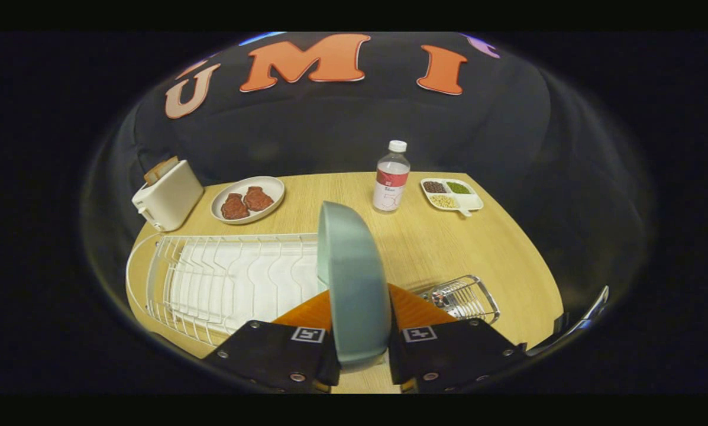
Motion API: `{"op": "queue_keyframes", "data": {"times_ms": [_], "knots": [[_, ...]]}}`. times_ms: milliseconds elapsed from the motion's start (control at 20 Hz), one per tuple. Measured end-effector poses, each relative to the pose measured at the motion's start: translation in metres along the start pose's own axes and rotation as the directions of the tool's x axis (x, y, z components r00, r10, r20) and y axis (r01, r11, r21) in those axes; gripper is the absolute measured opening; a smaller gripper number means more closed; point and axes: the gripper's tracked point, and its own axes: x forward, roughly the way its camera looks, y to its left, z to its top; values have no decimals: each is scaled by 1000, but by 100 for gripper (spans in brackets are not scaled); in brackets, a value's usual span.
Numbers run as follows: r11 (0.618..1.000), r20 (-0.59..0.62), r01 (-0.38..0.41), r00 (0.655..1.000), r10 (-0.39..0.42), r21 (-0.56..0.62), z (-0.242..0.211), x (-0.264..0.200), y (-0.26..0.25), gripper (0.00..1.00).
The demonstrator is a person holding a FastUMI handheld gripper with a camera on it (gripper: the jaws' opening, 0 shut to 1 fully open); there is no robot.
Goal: Take the plate from the dish rack, then take the spoon from the basket and place it into the plate.
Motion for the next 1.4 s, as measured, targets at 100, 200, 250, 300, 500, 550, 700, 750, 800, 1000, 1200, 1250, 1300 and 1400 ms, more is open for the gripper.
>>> {"op": "queue_keyframes", "data": {"times_ms": [100, 200, 250, 300, 500, 550, 700, 750, 800, 1000, 1200, 1250, 1300, 1400], "knots": [[999, 6, 45, 999, -46, 7, 3, -1, -10, 33], [999, 10, 52, 999, -52, -1, 8, -5, -9, 28], [998, 19, 60, 998, -59, -14, 12, -7, -10, 28], [997, 31, 72, 997, -71, -28, 17, -10, -11, 28], [991, 55, 122, 991, -119, -60, 28, -17, -14, 28], [990, 60, 126, 991, -123, -58, 29, -19, -15, 28], [992, 77, 118, 990, -114, -40, 33, -28, -16, 28], [996, 76, 90, 993, -89, -21, 34, -32, -12, 28], [998, 68, 60, 996, -60, 1, 33, -38, -8, 28], [999, 70, -14, 997, 10, 50, 26, -59, -3, 28], [989, 60, -96, 994, 90, 116, 6, -84, 4, 28], [986, 59, -109, 993, 102, 127, 0, -89, 3, 28], [981, 52, -128, 991, 121, 145, -7, -95, 5, 28], [967, 42, -168, 986, 163, 194, -22, -106, 8, 28]]}}
